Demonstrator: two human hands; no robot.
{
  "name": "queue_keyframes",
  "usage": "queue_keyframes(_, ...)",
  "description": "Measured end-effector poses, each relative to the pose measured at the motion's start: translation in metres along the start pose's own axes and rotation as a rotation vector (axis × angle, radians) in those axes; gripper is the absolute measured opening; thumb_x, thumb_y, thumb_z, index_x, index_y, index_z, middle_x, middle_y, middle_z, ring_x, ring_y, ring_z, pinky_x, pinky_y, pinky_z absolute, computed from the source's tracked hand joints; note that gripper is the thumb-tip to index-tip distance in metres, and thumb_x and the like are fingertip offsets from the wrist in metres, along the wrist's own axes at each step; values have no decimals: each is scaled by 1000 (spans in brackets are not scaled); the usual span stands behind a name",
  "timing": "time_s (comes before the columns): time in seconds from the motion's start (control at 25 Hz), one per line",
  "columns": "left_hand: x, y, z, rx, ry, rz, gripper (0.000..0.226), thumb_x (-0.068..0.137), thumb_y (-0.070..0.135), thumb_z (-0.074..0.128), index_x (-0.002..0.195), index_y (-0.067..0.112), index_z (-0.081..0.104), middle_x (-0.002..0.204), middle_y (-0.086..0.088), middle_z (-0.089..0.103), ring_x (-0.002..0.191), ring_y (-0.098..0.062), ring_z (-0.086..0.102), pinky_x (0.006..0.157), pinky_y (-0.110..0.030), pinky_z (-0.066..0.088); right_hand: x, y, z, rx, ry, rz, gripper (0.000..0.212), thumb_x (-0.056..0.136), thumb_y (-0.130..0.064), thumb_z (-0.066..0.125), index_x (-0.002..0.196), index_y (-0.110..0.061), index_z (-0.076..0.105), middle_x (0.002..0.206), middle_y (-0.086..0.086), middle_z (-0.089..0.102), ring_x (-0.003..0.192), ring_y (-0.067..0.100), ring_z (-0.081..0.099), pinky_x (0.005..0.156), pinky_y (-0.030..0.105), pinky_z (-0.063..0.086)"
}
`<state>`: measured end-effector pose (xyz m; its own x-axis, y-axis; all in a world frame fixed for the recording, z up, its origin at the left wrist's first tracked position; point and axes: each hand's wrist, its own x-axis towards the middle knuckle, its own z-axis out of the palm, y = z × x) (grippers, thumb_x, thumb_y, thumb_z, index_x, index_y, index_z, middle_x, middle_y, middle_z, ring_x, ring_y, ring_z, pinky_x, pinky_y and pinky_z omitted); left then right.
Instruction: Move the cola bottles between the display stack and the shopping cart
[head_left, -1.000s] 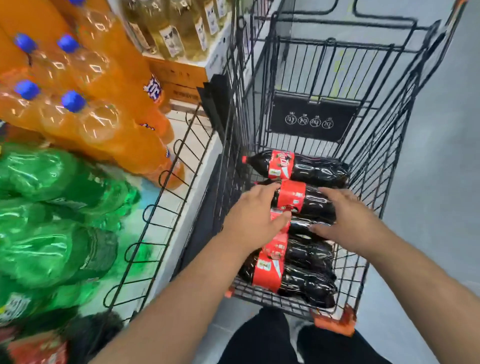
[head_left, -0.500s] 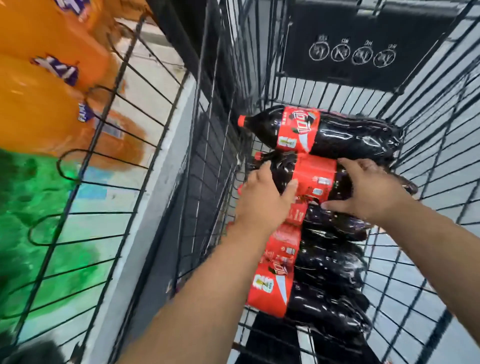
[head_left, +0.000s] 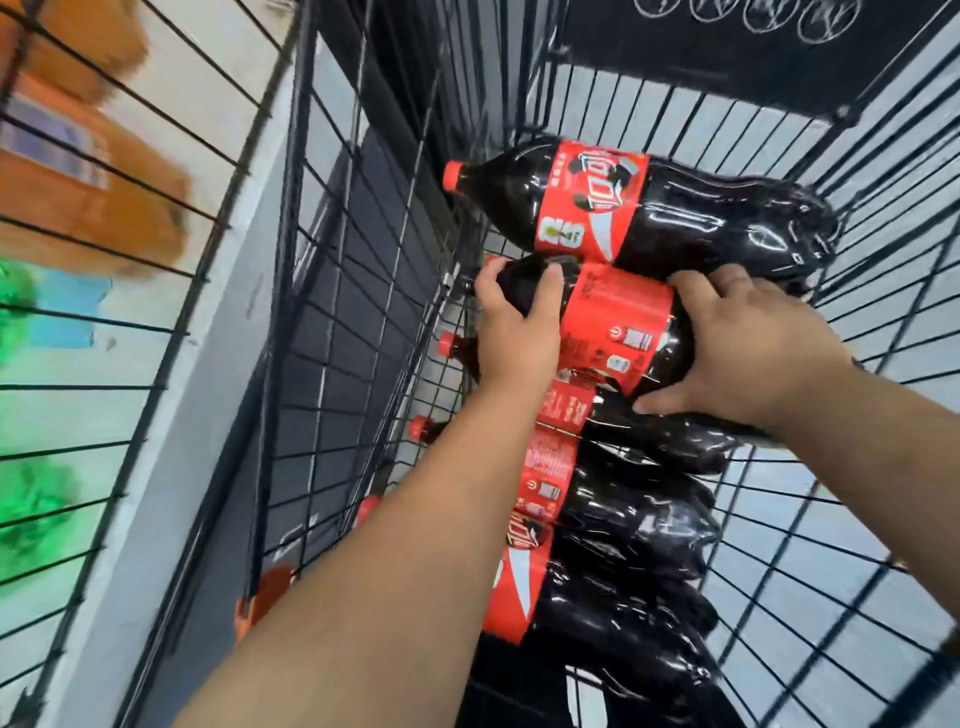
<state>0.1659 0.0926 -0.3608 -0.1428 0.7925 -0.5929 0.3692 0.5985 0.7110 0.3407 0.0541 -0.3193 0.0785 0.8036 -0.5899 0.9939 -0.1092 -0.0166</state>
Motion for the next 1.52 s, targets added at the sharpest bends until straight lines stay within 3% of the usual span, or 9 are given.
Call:
queue_keyframes(0.16, 6, -7, -4, 8, -26, 29, 56, 96, 55, 57, 143, 29, 40, 127, -2, 62, 115, -22, 62, 104, -45, 50, 2, -2, -1, -19, -5, -20, 124, 41, -88, 67, 140, -22, 32, 127, 12, 49, 119, 33, 49, 98, 44, 47)
queue_keyframes(0.44, 5, -10, -2, -66, 15, -5, 59, 89, 60, 60, 141, 36, 43, 131, 0, 59, 117, -20, 60, 105, -44, 49, 6, -8, -4, 229, -187, 11, 133, 32, -87, 70, 144, -44, 13, 109, 4, 53, 104, 30, 60, 92, 46, 51)
queue_keyframes(0.6, -5, -10, 1, -107, 45, -39, 61, 91, 60, 61, 144, 39, 40, 137, 0, 55, 120, -20, 58, 108, -45, 47, 5, -7, -4, 284, -190, 19, 126, 36, -85, 71, 142, -46, 16, 108, -1, 57, 101, 27, 60, 91, 45, 51)
queue_keyframes(0.76, -7, -8, 0, -145, 74, 15, 64, 81, 65, 64, 138, 41, 46, 135, 3, 58, 121, -16, 58, 109, -43, 47, -4, -10, -4, 591, -254, 26, 119, 48, -66, 85, 146, -38, 25, 111, -8, 60, 101, 17, 55, 91, 33, 44)
queue_keyframes(0.92, -11, -7, -11, -179, 62, 77, 52, 64, 73, 64, 112, 61, 52, 129, 6, 62, 116, -12, 63, 103, -44, 53, -21, -21, 13, 859, -266, 31, 112, 50, -57, 89, 144, -36, 31, 111, -14, 61, 104, 13, 58, 90, 28, 41)
queue_keyframes(1.16, -38, 14, -32, -213, 5, 206, 67, 70, 67, 70, 132, 47, 55, 138, 6, 59, 123, -9, 61, 106, -42, 52, -63, -42, 12, 1311, -178, 73, 93, 45, -43, 91, 127, -39, 45, 100, -17, 71, 86, -6, 67, 86, 20, 50)
queue_keyframes(1.32, -58, 34, -47, -296, -107, 314, 73, 76, 51, 78, 140, 31, 51, 137, 6, 60, 125, -8, 60, 110, -41, 49, -97, -56, 13, 1543, -77, 87, 94, 44, -38, 96, 127, -34, 52, 105, -10, 74, 96, 10, 71, 92, 37, 53)
queue_keyframes(1.44, -77, 46, -59, -355, -187, 209, 95, 61, 55, 82, 143, 30, 44, 135, 7, 61, 120, -9, 64, 108, -40, 50, -117, -67, 9, 1692, -21, 66, 91, 49, -38, 87, 131, -23, 52, 111, 0, 73, 101, 18, 71, 89, 36, 54)
queue_keyframes(1.52, -88, 56, -69, -389, -270, 131, 87, 59, 53, 84, 135, 25, 53, 126, 1, 70, 111, -16, 71, 102, -45, 55, -132, -71, 1, 1731, 7, 55, 90, 50, -37, 87, 131, -22, 52, 111, 1, 73, 101, 18, 71, 86, 34, 54)
